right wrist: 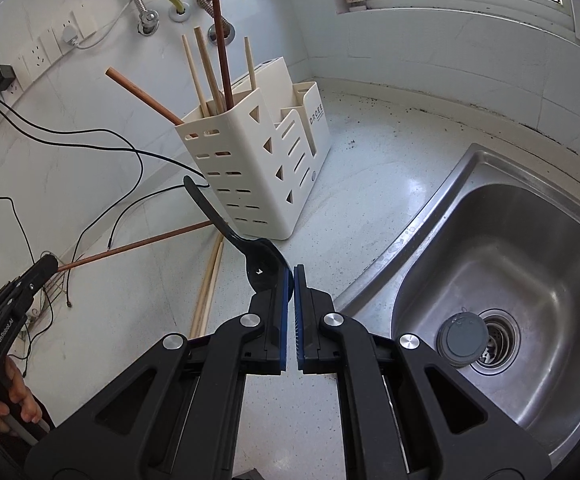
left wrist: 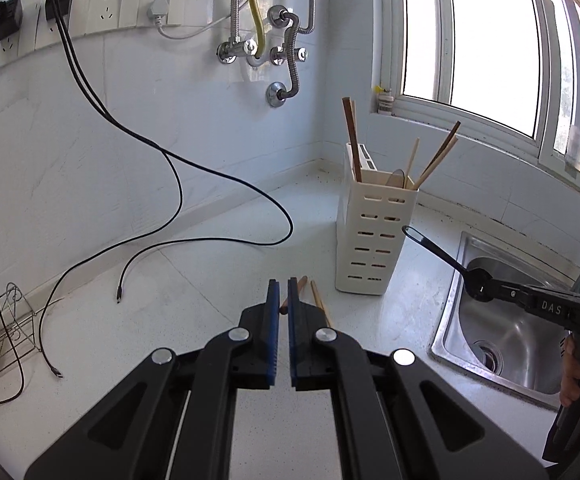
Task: Organize utensils
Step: 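Lift brown chopstick and black spoon up toward the white holder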
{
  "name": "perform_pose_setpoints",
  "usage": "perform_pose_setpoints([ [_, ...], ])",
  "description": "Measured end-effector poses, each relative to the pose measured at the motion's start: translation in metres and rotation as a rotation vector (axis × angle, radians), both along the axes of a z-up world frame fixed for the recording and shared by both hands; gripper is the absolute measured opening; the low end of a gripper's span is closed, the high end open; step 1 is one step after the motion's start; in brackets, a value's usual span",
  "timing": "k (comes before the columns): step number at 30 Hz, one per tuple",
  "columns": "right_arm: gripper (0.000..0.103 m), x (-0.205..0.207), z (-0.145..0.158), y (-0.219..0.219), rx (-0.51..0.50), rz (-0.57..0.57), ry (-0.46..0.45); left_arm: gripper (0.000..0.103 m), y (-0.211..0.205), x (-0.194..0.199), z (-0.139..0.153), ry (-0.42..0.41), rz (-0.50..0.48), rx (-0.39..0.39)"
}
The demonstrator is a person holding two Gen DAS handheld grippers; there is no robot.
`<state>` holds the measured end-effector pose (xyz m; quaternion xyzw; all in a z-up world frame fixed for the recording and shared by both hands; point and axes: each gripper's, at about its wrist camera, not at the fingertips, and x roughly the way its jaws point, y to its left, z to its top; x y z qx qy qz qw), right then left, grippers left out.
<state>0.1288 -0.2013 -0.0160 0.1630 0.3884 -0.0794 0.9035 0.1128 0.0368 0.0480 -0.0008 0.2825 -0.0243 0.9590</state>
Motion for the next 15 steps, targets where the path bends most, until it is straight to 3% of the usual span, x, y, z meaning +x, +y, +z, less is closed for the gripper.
perform_pose_setpoints([
  [15, 0.003, 0.004, 0.008, -0.009, -0.011, -0.043, -0.012, 0.003, -0.004, 0.056, 0.029, -0.122, 0.001, -0.038],
])
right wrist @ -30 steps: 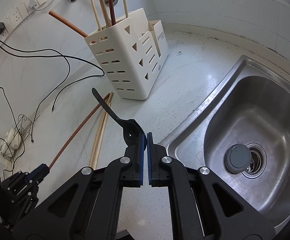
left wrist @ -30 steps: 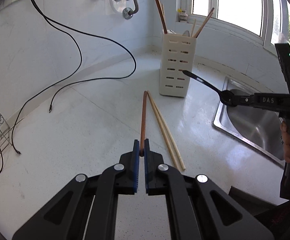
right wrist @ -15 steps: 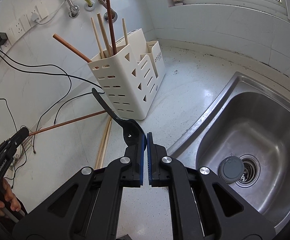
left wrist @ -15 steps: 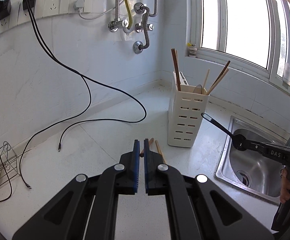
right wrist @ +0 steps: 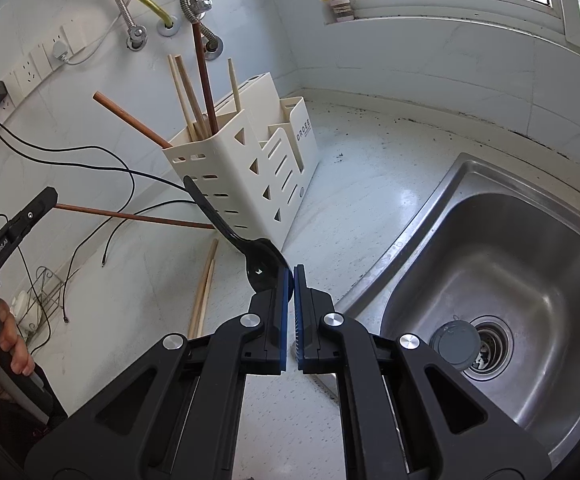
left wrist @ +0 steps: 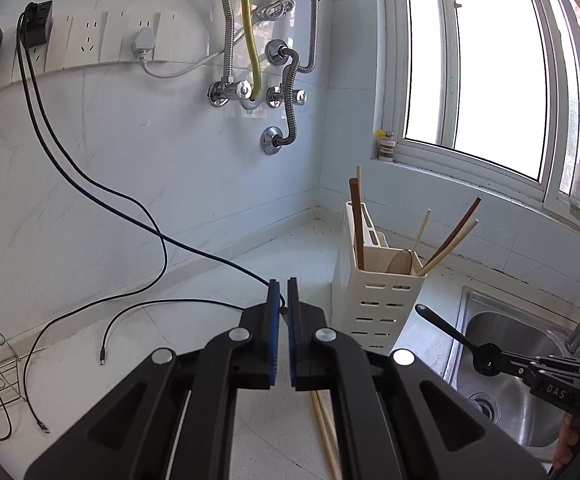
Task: Organize utensils
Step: 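Lift brown chopstick and black spoon up toward the white holder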
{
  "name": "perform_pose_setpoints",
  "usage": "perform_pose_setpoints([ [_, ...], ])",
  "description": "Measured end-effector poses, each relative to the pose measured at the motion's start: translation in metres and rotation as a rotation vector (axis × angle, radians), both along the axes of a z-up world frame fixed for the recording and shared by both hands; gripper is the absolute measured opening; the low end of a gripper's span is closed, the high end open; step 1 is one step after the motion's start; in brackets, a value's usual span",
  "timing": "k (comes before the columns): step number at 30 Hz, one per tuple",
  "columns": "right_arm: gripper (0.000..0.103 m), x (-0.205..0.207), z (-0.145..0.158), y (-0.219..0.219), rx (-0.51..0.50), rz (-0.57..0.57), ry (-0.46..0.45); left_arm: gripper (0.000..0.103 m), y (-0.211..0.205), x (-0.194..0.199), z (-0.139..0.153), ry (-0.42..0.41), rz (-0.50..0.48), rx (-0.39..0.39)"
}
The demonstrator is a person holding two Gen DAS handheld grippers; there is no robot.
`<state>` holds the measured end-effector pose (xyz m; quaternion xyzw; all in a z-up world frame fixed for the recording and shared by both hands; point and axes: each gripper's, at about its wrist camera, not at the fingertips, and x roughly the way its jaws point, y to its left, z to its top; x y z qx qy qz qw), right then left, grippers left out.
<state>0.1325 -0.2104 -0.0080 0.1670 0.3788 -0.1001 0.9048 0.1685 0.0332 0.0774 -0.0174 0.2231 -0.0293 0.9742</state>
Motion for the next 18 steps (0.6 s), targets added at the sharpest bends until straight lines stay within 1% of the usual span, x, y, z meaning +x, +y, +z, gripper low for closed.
perform_pose_setpoints([
  [7, 0.003, 0.002, 0.003, -0.004, -0.006, -0.017, -0.002, 0.003, 0.001, 0.017, 0.011, -0.032, -0.002, -0.011],
  [14, 0.003, 0.006, 0.009, -0.001, -0.049, -0.010, -0.012, 0.003, 0.002, 0.027, 0.020, -0.054, -0.017, -0.023],
  [18, 0.003, 0.003, 0.018, 0.001, -0.069, 0.012, -0.046, 0.002, 0.005, 0.025, 0.029, -0.072, -0.023, -0.031],
])
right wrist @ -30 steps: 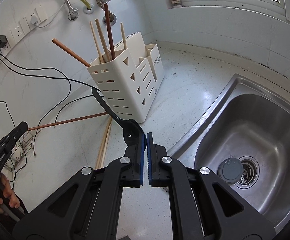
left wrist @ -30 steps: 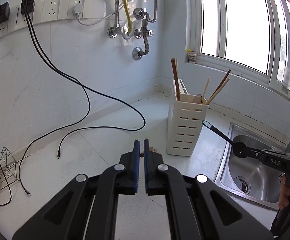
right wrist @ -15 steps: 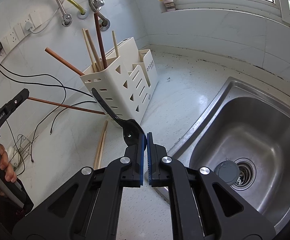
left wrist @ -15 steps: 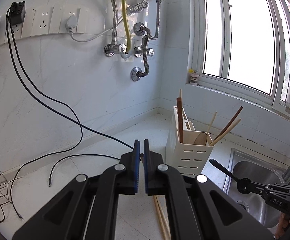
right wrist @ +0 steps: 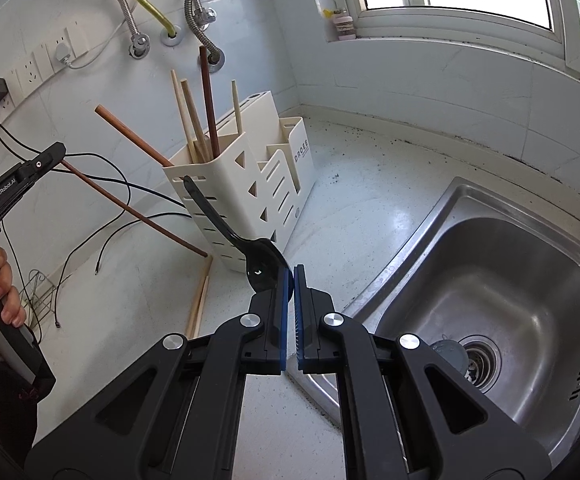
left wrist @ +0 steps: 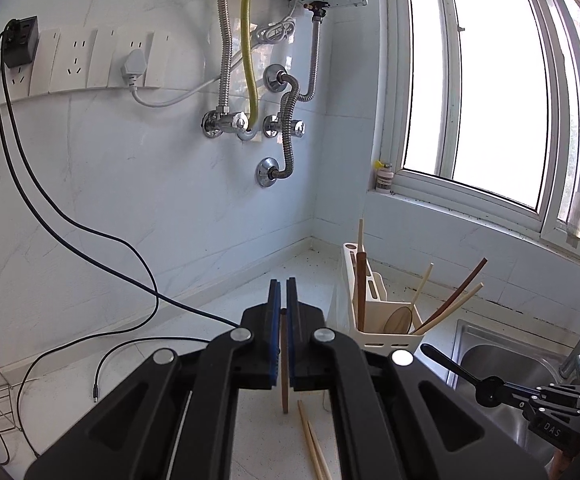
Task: Organize utensils
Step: 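Lift brown chopstick and black spoon up toward the white holder, then lower chopstick and spoon into the holder and open both grippers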
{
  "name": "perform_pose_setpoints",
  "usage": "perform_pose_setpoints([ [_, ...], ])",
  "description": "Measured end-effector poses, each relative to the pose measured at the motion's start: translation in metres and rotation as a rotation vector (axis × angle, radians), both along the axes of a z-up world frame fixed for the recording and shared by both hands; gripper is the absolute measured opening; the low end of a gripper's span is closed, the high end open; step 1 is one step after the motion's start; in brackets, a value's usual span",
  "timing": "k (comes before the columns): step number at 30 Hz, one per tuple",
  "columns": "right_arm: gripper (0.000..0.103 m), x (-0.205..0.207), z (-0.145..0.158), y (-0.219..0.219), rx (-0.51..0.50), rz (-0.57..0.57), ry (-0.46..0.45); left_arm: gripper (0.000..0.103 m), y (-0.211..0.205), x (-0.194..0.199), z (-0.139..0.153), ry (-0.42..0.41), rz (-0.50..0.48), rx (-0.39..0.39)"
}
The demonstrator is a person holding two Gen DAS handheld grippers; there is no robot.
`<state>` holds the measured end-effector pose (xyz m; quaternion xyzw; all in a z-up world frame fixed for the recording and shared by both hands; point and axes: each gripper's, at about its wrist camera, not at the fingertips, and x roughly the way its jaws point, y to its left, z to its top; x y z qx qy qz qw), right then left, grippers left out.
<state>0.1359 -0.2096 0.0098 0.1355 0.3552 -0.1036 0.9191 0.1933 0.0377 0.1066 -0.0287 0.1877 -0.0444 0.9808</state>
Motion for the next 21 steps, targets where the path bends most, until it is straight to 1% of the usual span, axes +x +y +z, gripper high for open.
perform_pose_setpoints([
  [3, 0.003, -0.005, 0.012, 0.000, -0.056, 0.025, -0.033, 0.002, 0.001, -0.006, 0.011, -0.023, -0.006, 0.007],
  [6, 0.003, -0.007, 0.027, 0.003, -0.128, 0.070, -0.060, 0.002, 0.004, -0.009, 0.025, -0.037, -0.026, -0.009],
  [12, 0.003, -0.002, 0.061, 0.002, -0.313, 0.128, -0.072, 0.002, 0.002, -0.019, 0.050, -0.068, -0.093, -0.049],
  [17, 0.003, 0.011, 0.093, -0.004, -0.491, 0.182, -0.055, 0.002, -0.012, -0.022, 0.068, -0.104, -0.166, -0.057],
  [19, 0.003, 0.015, 0.107, -0.008, -0.533, 0.211, -0.043, 0.002, -0.020, -0.022, 0.076, -0.120, -0.200, -0.054],
  [21, 0.003, 0.020, 0.117, -0.008, -0.597, 0.245, -0.019, 0.002, -0.028, -0.022, 0.082, -0.133, -0.231, -0.051],
])
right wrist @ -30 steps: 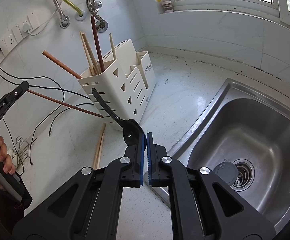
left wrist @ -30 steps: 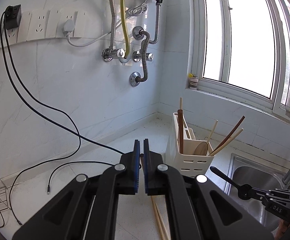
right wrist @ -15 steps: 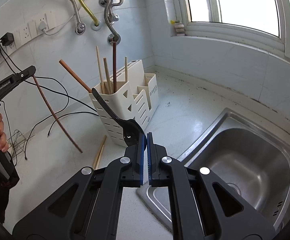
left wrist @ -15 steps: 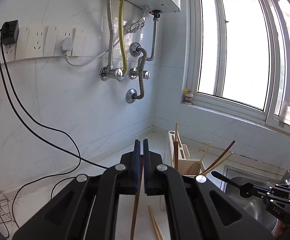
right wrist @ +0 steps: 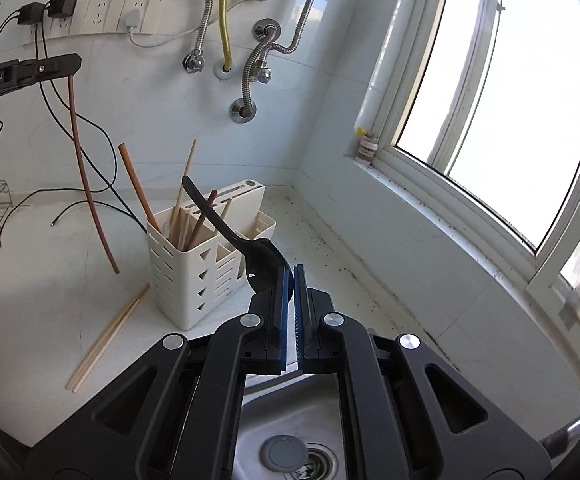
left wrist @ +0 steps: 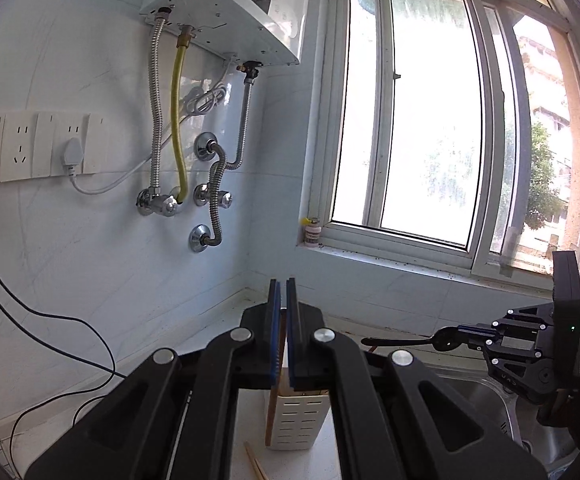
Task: Organize utensils
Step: 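Lower chopstick and spoon into the holder and open both grippers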
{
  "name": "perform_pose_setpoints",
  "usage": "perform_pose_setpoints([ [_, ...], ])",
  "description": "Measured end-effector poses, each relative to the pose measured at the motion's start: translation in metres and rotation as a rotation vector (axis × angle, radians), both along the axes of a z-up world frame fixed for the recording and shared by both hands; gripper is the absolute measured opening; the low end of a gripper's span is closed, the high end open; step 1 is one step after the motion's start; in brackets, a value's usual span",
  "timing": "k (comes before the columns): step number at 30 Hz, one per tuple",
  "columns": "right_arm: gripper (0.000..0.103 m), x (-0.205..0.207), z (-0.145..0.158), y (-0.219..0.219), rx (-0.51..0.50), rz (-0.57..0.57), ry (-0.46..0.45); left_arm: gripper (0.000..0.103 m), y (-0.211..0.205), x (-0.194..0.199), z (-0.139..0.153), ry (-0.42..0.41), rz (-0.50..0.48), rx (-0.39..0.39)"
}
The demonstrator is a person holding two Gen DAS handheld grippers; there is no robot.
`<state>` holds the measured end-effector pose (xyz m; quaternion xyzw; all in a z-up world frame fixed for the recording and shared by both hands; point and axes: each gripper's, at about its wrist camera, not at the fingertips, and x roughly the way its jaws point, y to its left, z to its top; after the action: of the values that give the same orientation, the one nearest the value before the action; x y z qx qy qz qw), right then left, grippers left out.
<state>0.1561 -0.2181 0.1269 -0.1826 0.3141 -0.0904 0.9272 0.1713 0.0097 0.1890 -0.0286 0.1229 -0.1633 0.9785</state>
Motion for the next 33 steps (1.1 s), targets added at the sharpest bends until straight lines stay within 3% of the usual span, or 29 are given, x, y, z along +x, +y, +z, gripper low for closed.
perform_pose_setpoints([
  [5, 0.003, 0.017, 0.014, 0.000, -0.179, 0.048, 0.065, 0.002, -0.015, 0.005, 0.018, -0.038, -0.045, 0.003],
  [11, 0.003, 0.038, 0.015, 0.022, -0.419, 0.219, 0.150, 0.002, -0.018, 0.020, 0.040, -0.057, -0.064, -0.034],
  [15, 0.003, 0.057, 0.021, 0.027, -0.396, 0.262, 0.182, 0.002, -0.017, 0.029, 0.051, -0.073, -0.061, -0.063],
  [21, 0.003, 0.083, 0.022, 0.019, -0.219, 0.342, 0.225, 0.002, -0.021, 0.048, 0.062, -0.102, -0.029, -0.077],
  [26, 0.003, 0.099, 0.017, 0.015, -0.238, 0.400, 0.243, 0.002, -0.026, 0.071, 0.061, -0.088, 0.003, -0.081],
  [33, 0.003, 0.116, -0.001, 0.016, -0.342, 0.457, 0.322, 0.002, -0.032, 0.094, 0.047, -0.050, 0.021, -0.065],
])
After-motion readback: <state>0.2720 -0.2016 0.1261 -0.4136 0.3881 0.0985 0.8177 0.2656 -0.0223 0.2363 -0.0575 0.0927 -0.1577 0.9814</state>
